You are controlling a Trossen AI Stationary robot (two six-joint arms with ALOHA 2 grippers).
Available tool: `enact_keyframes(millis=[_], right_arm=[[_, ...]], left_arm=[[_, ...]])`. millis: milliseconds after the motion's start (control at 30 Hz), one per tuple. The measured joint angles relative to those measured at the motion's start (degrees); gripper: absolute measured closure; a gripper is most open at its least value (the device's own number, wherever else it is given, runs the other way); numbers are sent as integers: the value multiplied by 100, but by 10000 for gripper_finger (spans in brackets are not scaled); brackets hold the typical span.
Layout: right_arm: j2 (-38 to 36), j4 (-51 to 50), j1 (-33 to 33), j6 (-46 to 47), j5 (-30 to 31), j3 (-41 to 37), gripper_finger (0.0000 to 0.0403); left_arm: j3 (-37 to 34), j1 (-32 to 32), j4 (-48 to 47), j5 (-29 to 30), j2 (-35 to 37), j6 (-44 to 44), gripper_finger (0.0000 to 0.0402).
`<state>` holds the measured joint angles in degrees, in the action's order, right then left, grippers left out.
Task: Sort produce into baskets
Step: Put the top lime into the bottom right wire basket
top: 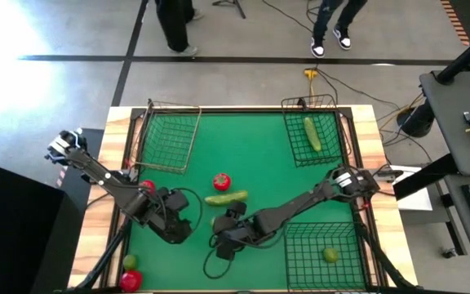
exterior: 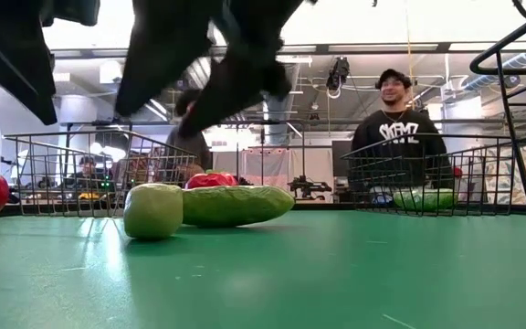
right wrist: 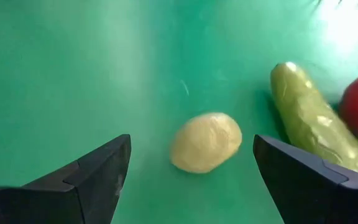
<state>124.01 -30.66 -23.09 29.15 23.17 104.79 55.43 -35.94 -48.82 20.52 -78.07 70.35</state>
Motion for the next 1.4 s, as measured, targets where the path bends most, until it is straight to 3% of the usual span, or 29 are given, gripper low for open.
enact_keyframes(millis=[500,633,867,1167,1400], right_arm=[[443,392,543,-829,-972,0,75],[629,353,551,-822,-1072,-4,83],[645,405,544,-815,-1162,-4,111],[623,389,551,-764,-1164,-2,152],[441,-655,511,-160,-1280,953,155]], left_arm=[[-10,-32,45,-149,-215,76,116],[-8,-365,-377,-220,56,298,116],[-8,-1203,-1371,164,551,925,116],[-8,-1405,-1543,451,843,838,116],[-8,-1405,-1545,465,875,520,116]])
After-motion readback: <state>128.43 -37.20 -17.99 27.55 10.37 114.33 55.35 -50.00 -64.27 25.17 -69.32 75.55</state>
